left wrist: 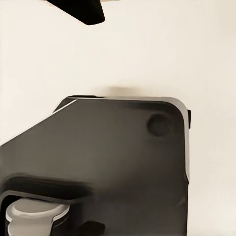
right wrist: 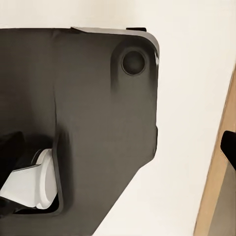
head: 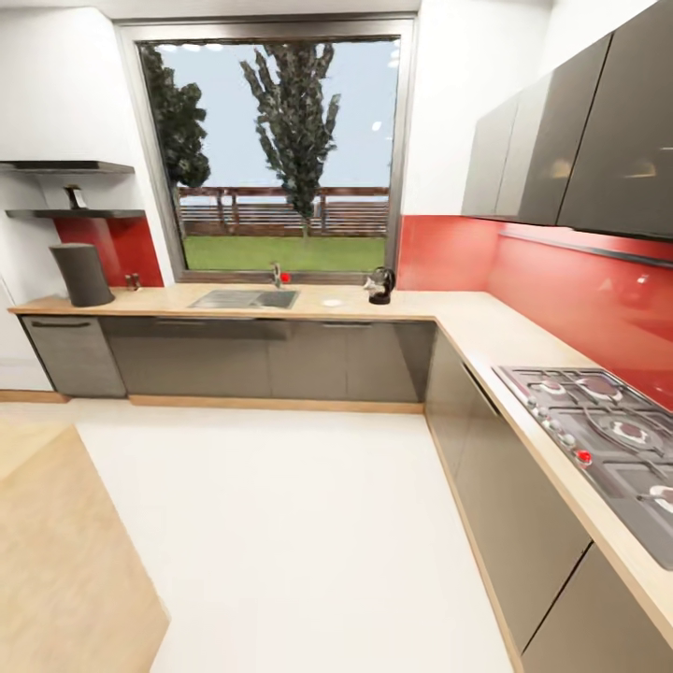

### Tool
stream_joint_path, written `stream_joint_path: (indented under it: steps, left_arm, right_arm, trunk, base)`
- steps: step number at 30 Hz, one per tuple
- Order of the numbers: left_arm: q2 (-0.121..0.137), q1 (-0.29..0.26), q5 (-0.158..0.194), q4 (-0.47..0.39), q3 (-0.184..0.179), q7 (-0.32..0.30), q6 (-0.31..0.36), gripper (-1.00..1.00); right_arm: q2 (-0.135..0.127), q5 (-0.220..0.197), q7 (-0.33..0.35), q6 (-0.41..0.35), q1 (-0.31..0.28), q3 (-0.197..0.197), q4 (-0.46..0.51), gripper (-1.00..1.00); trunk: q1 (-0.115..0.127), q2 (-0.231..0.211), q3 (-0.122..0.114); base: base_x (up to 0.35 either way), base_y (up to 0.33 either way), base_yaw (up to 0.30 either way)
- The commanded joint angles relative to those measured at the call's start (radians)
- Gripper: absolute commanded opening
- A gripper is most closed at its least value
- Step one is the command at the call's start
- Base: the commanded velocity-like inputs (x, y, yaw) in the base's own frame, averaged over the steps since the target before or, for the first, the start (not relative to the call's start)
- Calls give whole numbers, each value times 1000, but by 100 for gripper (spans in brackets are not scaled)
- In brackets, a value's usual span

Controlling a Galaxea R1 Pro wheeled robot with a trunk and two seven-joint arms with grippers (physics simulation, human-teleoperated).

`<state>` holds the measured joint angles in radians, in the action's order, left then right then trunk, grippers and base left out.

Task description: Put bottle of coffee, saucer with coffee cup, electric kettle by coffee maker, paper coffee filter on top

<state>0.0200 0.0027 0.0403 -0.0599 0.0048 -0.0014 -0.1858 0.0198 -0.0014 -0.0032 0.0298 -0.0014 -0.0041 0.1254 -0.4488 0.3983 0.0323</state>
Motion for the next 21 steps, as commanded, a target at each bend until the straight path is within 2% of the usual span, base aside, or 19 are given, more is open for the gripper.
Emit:
stream_joint_path:
  steps: [1, 21]
  left_arm:
    - [0, 0, 4, -2, 0, 0, -1, 100]
    - [2, 0, 4, -2, 0, 0, -2, 100]
  right_arm:
    - [0, 0, 0, 2, 0, 0, 0, 100]
    - [0, 1, -1, 4, 0, 0, -1, 100]
  trunk:
    - [-1, 2, 2]
    - [-1, 2, 2]
  base:
    - [336, 0, 0]
    - [337, 0, 0]
